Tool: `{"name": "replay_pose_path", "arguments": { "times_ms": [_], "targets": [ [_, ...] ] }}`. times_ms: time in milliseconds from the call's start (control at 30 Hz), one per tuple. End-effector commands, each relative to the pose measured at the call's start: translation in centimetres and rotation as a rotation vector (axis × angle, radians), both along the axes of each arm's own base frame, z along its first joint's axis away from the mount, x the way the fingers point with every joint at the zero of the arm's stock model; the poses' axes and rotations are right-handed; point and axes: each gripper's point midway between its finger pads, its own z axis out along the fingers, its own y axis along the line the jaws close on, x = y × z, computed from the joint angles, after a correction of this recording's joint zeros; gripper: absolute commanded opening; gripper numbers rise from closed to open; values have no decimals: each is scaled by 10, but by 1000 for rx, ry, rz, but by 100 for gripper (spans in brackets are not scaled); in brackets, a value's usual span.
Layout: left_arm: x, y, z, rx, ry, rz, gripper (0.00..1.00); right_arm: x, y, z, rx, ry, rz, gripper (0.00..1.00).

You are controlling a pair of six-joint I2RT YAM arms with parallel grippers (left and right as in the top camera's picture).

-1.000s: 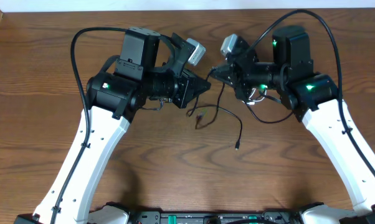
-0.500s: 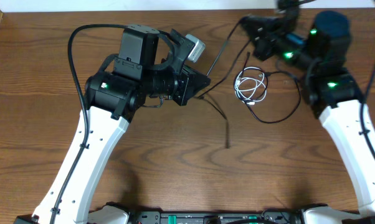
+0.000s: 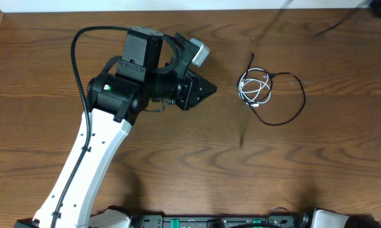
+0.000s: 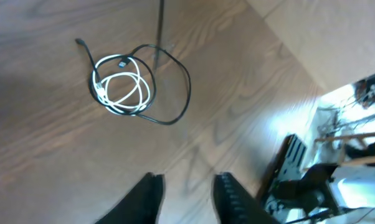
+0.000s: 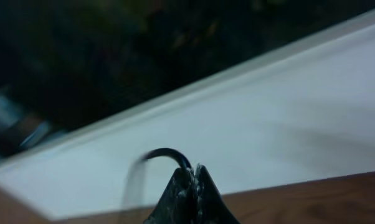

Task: Untangle cables

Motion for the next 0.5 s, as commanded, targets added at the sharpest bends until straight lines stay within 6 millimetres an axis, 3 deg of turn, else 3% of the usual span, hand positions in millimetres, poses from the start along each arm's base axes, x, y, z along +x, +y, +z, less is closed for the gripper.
{"name": "replay_pose_path", "arguments": {
  "times_ms": [0,100,233,467],
  "targets": [
    [-1,0,3,-4,-12,-7,42,3,-7,-13,24,50,21,1],
    [-1,0,3,-5,-15,-7,52,4,-9,-24,-16,82,13,1],
    [0,1,2,-1,-15,-4,61,9,-25,-25,-44,76,-75,1],
    [1,4,-1,20,-12,14,62,16,-88,-31,-174,85,-370,1]
  ]
}}
